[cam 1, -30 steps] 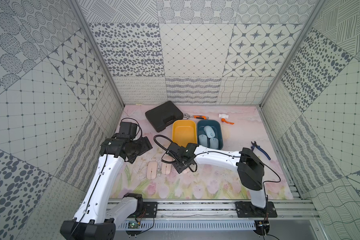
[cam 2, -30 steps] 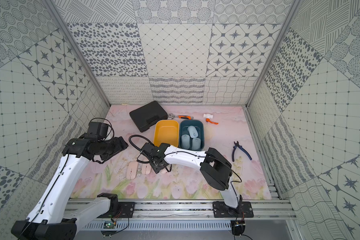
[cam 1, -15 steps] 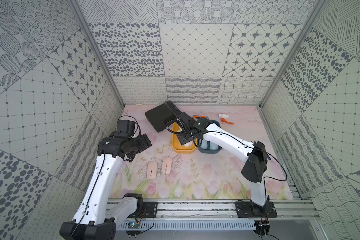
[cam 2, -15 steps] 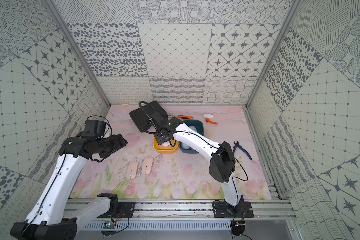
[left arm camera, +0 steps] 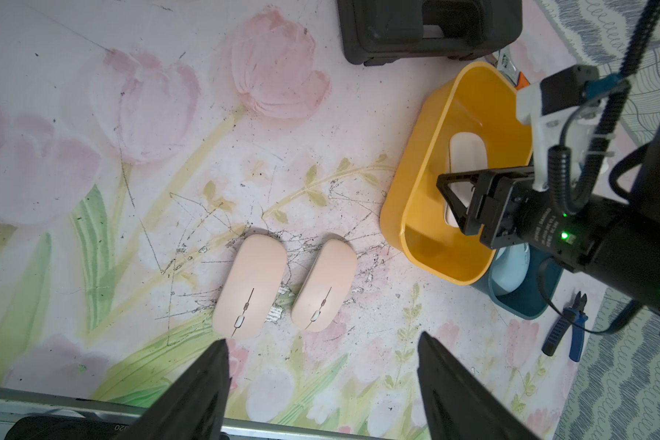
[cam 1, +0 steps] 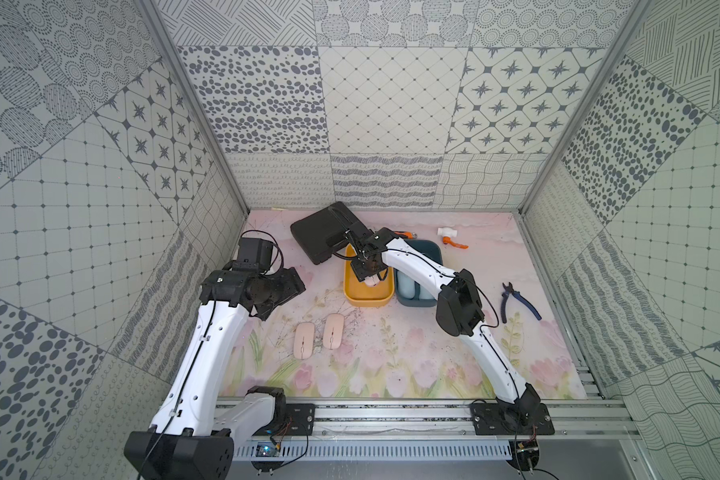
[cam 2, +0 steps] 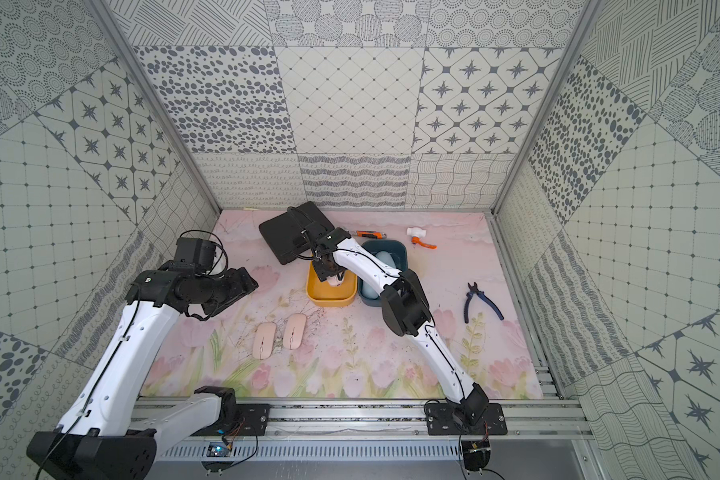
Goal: Place the mice by color into the storage box
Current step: Place the mouse in the storage box.
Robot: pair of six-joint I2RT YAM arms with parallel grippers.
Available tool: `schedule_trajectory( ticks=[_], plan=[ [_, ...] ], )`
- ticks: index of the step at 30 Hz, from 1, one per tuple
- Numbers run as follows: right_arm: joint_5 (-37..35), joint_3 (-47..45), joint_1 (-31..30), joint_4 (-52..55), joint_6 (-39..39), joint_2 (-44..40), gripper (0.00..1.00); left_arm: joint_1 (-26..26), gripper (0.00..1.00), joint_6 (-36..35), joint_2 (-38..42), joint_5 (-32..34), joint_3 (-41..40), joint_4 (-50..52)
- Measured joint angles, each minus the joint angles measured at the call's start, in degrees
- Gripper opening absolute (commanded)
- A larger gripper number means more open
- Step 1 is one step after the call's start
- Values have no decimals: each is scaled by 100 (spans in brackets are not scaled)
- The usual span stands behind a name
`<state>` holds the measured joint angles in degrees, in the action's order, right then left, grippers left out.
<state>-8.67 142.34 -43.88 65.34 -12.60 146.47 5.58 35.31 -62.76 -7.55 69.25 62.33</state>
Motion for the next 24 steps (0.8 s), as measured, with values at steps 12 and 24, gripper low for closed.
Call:
schedule_trajectory(
  ticks=[12, 24],
  plan=[
    [173, 879, 302, 243, 85, 376, 83, -9, 80, 2, -179, -85, -92, -68],
    [22, 157, -291, 529, -155, -870, 81, -9, 80, 2, -85, -98, 52, -120]
  ],
)
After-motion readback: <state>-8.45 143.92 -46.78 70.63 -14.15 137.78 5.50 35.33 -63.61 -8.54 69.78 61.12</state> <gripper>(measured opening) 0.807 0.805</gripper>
